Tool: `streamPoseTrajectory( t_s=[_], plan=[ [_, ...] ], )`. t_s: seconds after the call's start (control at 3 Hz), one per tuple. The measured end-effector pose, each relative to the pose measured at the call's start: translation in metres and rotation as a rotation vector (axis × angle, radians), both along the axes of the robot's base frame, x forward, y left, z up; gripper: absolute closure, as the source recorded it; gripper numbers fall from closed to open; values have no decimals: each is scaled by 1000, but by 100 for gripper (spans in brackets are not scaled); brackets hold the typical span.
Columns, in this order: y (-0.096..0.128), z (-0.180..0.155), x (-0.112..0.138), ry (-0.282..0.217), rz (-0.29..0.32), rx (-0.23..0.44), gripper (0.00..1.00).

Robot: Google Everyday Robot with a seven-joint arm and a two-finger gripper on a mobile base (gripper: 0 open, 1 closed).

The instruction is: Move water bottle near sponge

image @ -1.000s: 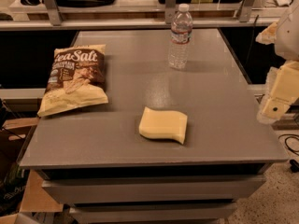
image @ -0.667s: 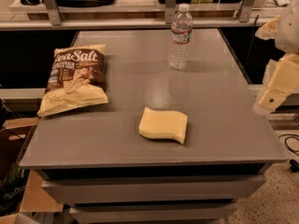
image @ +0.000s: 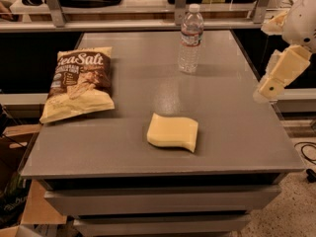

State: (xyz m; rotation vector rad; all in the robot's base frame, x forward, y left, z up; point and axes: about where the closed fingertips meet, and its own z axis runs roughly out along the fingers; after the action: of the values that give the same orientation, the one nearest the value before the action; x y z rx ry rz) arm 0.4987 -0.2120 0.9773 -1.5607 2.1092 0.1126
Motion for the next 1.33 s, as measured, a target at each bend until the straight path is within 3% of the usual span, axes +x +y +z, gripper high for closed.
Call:
streamPoseTrajectory(
  t_s=[0.33, 0.67, 1.33],
  plan=[
    [-3, -11, 19, -12, -47, 102, 0],
    [-3, -30, 54, -30, -80, 260, 0],
    [-5, -31, 59, -57, -89, 298, 0]
  ],
)
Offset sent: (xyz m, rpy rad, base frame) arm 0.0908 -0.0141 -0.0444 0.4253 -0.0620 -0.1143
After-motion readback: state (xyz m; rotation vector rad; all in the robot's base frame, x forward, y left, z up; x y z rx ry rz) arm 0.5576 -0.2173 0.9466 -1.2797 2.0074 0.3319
